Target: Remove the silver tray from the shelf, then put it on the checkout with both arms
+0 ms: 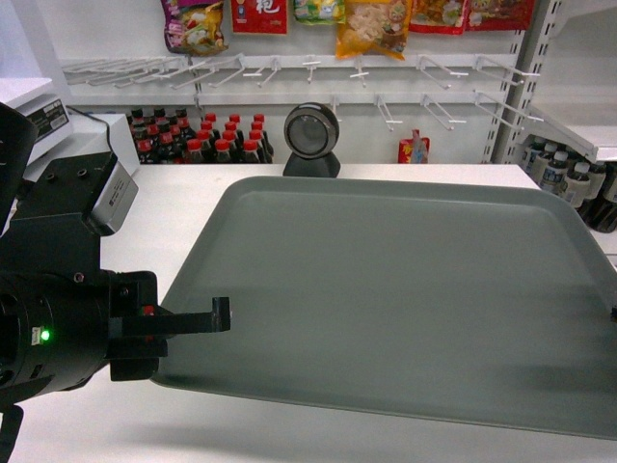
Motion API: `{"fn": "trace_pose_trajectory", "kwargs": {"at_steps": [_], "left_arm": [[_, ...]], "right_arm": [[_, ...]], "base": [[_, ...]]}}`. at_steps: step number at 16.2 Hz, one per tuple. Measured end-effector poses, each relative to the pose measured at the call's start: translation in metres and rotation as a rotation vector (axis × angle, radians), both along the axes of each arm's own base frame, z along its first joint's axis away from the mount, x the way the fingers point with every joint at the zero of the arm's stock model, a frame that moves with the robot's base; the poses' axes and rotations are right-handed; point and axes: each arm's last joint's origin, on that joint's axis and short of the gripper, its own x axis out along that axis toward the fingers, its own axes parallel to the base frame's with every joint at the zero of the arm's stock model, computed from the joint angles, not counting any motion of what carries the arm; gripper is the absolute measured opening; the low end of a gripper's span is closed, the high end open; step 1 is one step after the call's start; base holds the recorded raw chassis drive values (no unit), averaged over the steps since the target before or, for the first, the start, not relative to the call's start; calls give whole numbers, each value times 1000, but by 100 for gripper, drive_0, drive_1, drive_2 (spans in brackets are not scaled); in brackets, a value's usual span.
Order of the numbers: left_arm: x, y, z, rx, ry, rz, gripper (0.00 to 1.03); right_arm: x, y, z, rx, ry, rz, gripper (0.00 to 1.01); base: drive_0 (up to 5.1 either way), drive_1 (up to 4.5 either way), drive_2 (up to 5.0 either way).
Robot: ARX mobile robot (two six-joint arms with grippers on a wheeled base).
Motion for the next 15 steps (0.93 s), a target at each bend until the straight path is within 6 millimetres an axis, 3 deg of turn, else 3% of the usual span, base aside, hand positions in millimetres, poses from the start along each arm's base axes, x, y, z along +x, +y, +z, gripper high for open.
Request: {"fn": "trace_pose_trajectory", "kwargs": {"at_steps": [3, 5, 7, 9, 11, 13, 15], "left_arm": [[3, -6, 7, 77, 124, 132, 3], [22, -5, 9, 17, 157, 179, 3], [55, 0, 1, -32, 146, 176, 3], [86, 4, -8, -42, 112, 149, 3], [102, 4, -14, -8, 90, 131, 3], [111, 5, -26, 18, 101, 132, 3], [109, 4, -47, 46, 148, 146, 3]], "right_arm": [[3, 2, -1, -12, -38, 56, 2], [29, 3, -4, -32, -19, 119, 2], [67, 4, -13, -32, -31, 133, 2], [105, 10, -28, -21, -34, 149, 2], [125, 15, -39, -18, -54, 155, 2], [139, 21, -54, -30, -55, 153, 2], [140, 25, -82, -53, -10, 152, 2]], "base": [[0, 0, 0], [0, 0, 0], [0, 0, 0], [0, 0, 0], [0, 0, 0], [0, 0, 0], [0, 0, 0]]}}
